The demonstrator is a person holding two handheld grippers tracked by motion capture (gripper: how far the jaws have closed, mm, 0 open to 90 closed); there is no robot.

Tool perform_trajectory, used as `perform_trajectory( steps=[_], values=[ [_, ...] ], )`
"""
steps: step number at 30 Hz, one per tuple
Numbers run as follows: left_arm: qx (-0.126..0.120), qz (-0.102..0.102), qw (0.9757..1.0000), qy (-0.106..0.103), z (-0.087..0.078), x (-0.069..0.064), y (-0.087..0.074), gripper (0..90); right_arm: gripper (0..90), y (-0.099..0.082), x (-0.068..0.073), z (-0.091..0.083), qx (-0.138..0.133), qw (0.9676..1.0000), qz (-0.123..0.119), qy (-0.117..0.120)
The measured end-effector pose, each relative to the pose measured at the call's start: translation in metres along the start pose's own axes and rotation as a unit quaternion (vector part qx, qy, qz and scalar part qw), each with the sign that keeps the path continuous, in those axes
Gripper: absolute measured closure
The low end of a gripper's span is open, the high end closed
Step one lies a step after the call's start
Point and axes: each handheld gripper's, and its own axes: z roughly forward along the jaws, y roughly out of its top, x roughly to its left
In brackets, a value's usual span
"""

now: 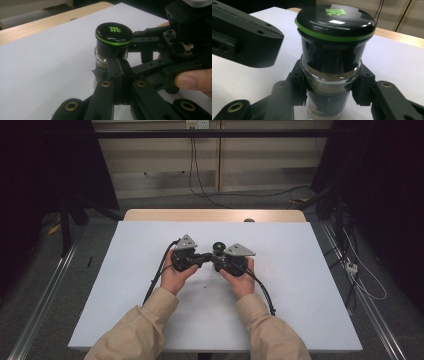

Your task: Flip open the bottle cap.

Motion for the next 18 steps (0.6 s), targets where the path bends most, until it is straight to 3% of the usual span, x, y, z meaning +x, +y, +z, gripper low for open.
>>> perform_trajectory(
  steps=[18],
  values=[
    [0.004, 0.0, 1.0, 0.005, 0.0069, -0.0022, 0.0028, 90.0, 53.5, -0.0005, 0.0001, 0.0001, -0.001, 1.0, 0.0, 0.0]
  ],
)
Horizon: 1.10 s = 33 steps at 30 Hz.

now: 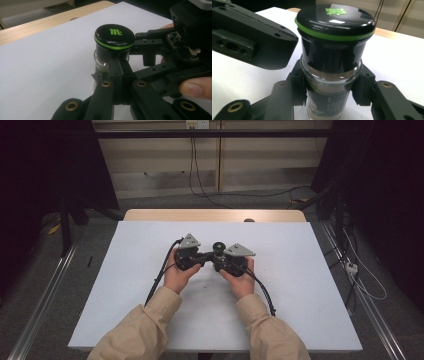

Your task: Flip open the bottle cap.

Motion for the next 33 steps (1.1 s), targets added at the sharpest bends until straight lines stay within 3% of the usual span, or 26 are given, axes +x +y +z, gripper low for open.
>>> perform_trajectory(
  steps=[33],
  values=[
    [0.004, 0.006, 0.9999, 0.01, -0.001, 0.0009, 0.0059, 90.0, 53.6, -0.0005, -0.0001, 0.0002, 0.0, 1.0, -0.001, -0.001]
  ],
)
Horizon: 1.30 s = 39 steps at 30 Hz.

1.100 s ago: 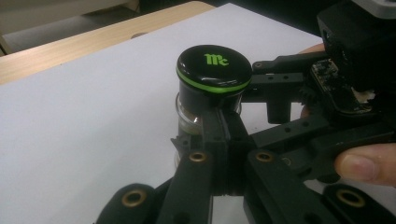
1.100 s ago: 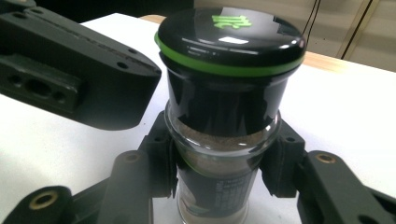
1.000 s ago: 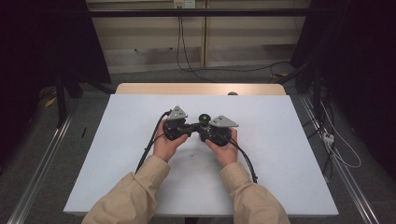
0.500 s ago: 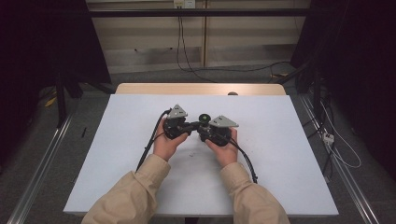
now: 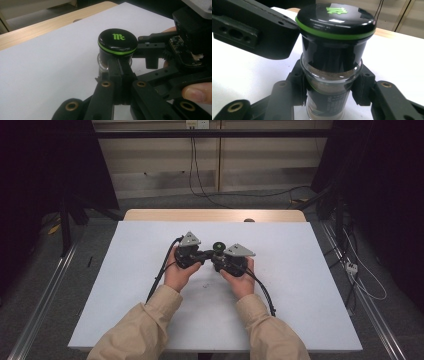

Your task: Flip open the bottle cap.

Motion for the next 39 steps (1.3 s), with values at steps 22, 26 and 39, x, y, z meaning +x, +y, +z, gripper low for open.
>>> perform_trajectory(
  steps=[22, 26, 39],
  values=[
    [0.004, -0.003, 1.0, -0.001, 0.0001, -0.0002, 0.0017, 90.0, 53.6, -0.0001, -0.0003, 0.0002, 0.0, 1.0, 0.001, 0.001],
    [-0.001, 0.0, 1.0, 0.001, -0.0008, -0.0004, 0.0025, 90.0, 53.6, -0.0001, -0.0003, 0.0002, 0.0, 1.0, 0.001, 0.0],
    [0.004, 0.005, 1.0, 0.003, -0.002, -0.0014, 0.0057, 90.0, 53.6, -0.0001, -0.0005, 0.0004, 0.0, 1.0, 0.001, 0.0]
  ],
)
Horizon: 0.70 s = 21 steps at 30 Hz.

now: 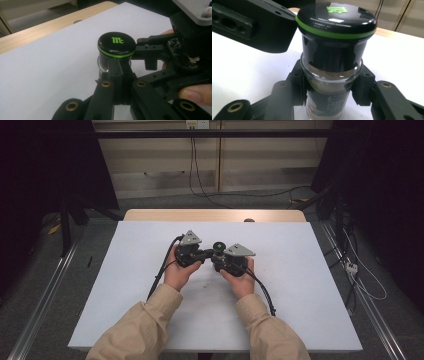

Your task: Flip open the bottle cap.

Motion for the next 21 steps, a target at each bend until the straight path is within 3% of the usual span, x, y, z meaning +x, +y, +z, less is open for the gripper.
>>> perform_trajectory(
  steps=[21],
  values=[
    [0.001, 0.002, 1.0, 0.005, 0.0003, -0.0014, 0.0008, 90.0, 53.6, 0.0001, 0.0001, 0.0002, 0.001, 1.0, 0.0, 0.0]
  ],
)
